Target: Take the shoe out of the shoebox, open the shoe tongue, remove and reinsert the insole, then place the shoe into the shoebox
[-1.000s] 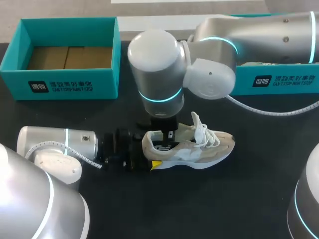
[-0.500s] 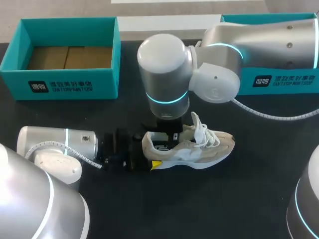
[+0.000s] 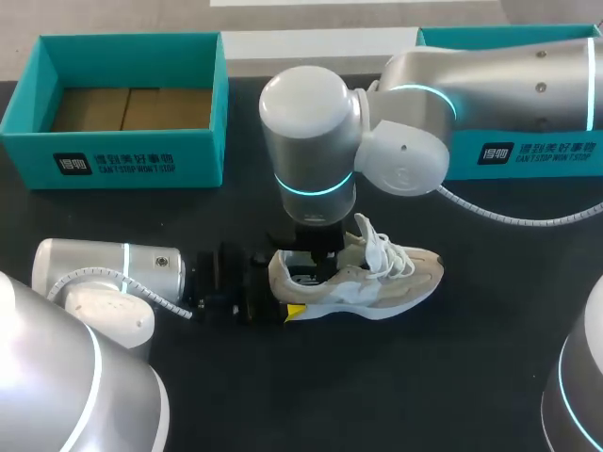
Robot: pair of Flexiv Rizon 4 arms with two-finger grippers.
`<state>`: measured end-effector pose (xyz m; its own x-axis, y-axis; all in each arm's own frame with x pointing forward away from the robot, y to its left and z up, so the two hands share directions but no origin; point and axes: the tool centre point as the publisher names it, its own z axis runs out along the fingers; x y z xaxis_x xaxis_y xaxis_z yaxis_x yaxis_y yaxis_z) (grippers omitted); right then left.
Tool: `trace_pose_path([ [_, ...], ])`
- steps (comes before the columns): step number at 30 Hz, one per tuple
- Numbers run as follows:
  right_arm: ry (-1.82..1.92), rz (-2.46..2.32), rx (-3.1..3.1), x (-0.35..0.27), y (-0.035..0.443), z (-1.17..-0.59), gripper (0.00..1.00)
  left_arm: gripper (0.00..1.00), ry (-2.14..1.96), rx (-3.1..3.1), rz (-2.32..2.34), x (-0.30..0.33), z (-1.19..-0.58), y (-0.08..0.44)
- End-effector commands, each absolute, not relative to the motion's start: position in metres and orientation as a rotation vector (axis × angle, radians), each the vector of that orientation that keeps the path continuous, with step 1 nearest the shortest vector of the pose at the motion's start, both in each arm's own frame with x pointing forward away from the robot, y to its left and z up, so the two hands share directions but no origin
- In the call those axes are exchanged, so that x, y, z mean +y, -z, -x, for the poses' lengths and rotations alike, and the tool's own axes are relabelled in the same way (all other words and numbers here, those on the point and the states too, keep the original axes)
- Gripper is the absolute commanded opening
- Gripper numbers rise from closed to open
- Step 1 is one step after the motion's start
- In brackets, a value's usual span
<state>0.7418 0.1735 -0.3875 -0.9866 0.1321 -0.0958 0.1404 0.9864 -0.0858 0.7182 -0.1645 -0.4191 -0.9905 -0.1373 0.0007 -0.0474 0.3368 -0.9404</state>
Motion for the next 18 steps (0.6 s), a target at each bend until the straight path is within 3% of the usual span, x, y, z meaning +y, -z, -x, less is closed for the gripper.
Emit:
trace_pose_path([
  [1,0.141,-0.189,3.077,0.178,0.407,-0.742,0.27,0.00,1.754,2.505,0.172,-0.165,-0.718,0.419],
  [3,0.133,-0.185,3.091,0.179,0.412,-0.739,0.22,0.00,1.754,2.505,0.172,-0.165,-0.718,0.419],
  [5,0.145,-0.191,3.096,0.180,0.414,-0.735,0.00,0.00,1.754,2.505,0.172,-0.165,-0.718,0.419],
  [11,0.202,-0.233,3.082,0.174,0.409,-0.724,0.00,0.00,1.754,2.505,0.172,-0.165,-0.718,0.419],
  [18,0.192,-0.334,3.000,0.155,0.371,-0.722,0.00,0.00,1.754,2.505,0.172,-0.165,-0.718,0.419],
])
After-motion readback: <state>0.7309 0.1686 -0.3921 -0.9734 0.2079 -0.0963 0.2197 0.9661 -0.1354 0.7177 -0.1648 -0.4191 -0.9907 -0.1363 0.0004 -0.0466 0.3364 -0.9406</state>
